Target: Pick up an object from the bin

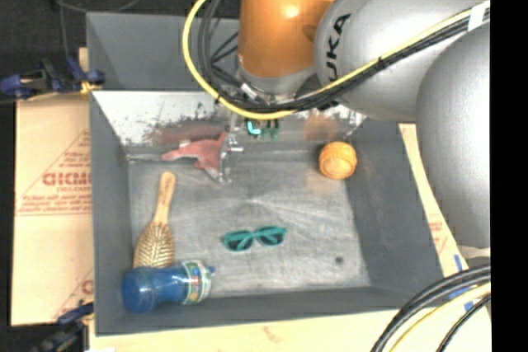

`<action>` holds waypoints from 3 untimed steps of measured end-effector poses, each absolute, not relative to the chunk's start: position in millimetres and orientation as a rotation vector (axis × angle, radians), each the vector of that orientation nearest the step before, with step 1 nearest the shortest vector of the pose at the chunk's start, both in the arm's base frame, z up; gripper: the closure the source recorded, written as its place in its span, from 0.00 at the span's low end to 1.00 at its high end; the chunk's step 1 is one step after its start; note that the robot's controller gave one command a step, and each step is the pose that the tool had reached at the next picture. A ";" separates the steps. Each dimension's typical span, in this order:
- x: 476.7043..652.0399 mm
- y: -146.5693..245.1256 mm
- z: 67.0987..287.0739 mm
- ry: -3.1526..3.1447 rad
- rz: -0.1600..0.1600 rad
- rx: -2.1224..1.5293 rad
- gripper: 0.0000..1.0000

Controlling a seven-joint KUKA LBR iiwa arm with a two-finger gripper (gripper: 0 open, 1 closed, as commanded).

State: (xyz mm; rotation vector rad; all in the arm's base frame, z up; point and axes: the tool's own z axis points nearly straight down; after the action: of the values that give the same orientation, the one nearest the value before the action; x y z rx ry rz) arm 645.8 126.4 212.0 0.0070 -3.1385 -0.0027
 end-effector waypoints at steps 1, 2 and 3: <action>647.5 126.0 216.5 -3.146 -0.004 0.004 0.00; 652.5 107.1 136.1 -3.148 -0.005 -0.120 0.00; 650.9 98.6 121.1 -3.137 -0.003 -0.178 0.00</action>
Offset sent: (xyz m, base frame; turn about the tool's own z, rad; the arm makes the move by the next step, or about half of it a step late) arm 0.0078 -0.0347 -0.1420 0.1456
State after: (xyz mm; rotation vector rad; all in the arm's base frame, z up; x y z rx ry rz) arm 650.9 98.6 121.1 -0.1784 -3.1374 -0.0026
